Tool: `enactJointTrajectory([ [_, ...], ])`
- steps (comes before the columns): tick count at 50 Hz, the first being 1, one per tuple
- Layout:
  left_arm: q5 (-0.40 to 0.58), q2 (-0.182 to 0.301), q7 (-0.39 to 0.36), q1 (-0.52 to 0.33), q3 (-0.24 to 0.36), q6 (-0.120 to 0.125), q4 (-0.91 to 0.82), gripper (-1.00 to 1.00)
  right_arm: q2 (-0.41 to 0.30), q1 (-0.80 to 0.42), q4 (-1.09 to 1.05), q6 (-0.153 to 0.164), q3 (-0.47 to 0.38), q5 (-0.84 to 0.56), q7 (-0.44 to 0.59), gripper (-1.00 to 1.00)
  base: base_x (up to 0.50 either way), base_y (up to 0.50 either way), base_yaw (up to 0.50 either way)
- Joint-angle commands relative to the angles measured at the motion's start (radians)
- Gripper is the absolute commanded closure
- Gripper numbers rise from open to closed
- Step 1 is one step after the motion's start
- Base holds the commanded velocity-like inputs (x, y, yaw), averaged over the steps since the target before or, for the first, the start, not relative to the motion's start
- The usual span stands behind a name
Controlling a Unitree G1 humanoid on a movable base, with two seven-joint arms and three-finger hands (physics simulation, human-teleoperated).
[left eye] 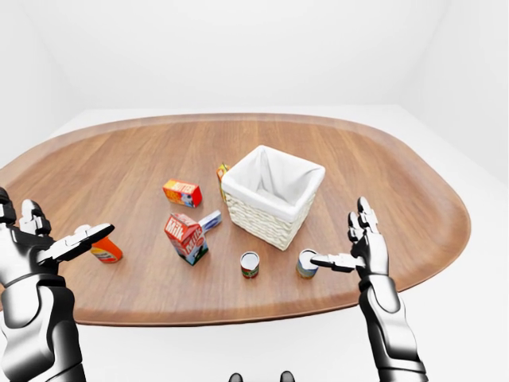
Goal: Pick up the alphabet soup, and put it in the basket.
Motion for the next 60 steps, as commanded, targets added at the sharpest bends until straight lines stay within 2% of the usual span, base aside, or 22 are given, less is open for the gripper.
enactJointTrajectory([
  [1, 0.0, 0.001, -0.001, 0.002, -0.002, 0.0, -0.003, -1.0, -0.008, 0.026, -0.032, 0.008, -0.032, 0.027, 0.028, -1.0, 0.15, 0.0, 0.0],
  [8, -0.004, -0.005, 0.0, 0.014, 0.01, 0.0, -0.048, -1.0, -0.014, 0.045, -0.056, 0.012, -0.053, 0.028, 0.055, -1.0, 0.15, 0.0, 0.0],
  [11, -0.001, -0.006, -0.002, 0.01, 0.012, 0.0, -0.043, -1.0, -0.012, 0.05, -0.048, 0.002, -0.067, 0.037, 0.068, -1.0, 0.15, 0.0, 0.0],
  [17, 0.0, -0.006, -0.001, 0.01, 0.015, 0.0, -0.045, -1.0, -0.006, 0.055, -0.068, 0.017, -0.057, 0.009, 0.064, -1.0, 0.15, 0.0, 0.0],
  [23, 0.001, -0.005, -0.002, 0.007, 0.011, 0.0, -0.032, -1.0, -0.004, 0.059, -0.065, 0.015, -0.055, 0.004, 0.069, -1.0, 0.15, 0.0, 0.0],
  [26, 0.003, -0.004, -0.003, 0.004, 0.007, 0.0, -0.02, -1.0, -0.007, 0.083, -0.107, 0.032, -0.064, -0.008, 0.071, -1.0, 0.15, 0.0, 0.0],
  [34, 0.006, -0.004, -0.001, 0.006, 0.003, 0.0, -0.015, -1.0, -0.001, 0.124, -0.086, 0.005, -0.114, 0.039, 0.139, -1.0, 0.15, 0.0, 0.0],
  [36, 0.009, -0.004, 0.0, 0.005, 0.003, 0.0, -0.014, -1.0, 0.002, 0.128, -0.112, 0.027, -0.112, 0.043, 0.146, -1.0, 0.14, 0.0, 0.0],
  [41, 0.011, -0.002, 0.0, 0.002, 0.001, 0.0, -0.007, -1.0, 0.004, 0.122, -0.1, 0.027, -0.122, 0.028, 0.135, -1.0, 0.08, 0.0, 0.0],
  [42, 0.013, -0.002, 0.0, 0.001, 0.0, 0.0, -0.003, -1.0, 0.003, 0.126, -0.116, 0.036, -0.119, 0.035, 0.148, -1.0, 0.03, 0.0, 0.0],
  [50, 0.006, -0.002, -0.002, 0.006, 0.002, 0.0, -0.013, -1.0, 0.005, 0.133, -0.119, 0.031, -0.128, 0.035, 0.162, -1.0, 0.04, 0.0, 0.0],
  [51, 0.006, -0.002, -0.003, 0.006, 0.004, 0.0, -0.013, -1.0, 0.005, 0.136, -0.131, 0.04, -0.128, 0.035, 0.162, -1.0, 0.04, 0.0, 0.0],
  [55, 0.004, -0.003, -0.002, 0.009, 0.006, 0.0, -0.026, -1.0, 0.003, 0.138, -0.117, 0.027, -0.133, 0.032, 0.174, -1.0, 0.04, 0.0, 0.0],
  [60, 0.007, -0.004, -0.004, 0.007, 0.007, 0.0, -0.023, -1.0, 0.002, 0.145, -0.116, 0.025, -0.14, 0.019, 0.183, -1.0, 0.04, 0.0, 0.0],
])
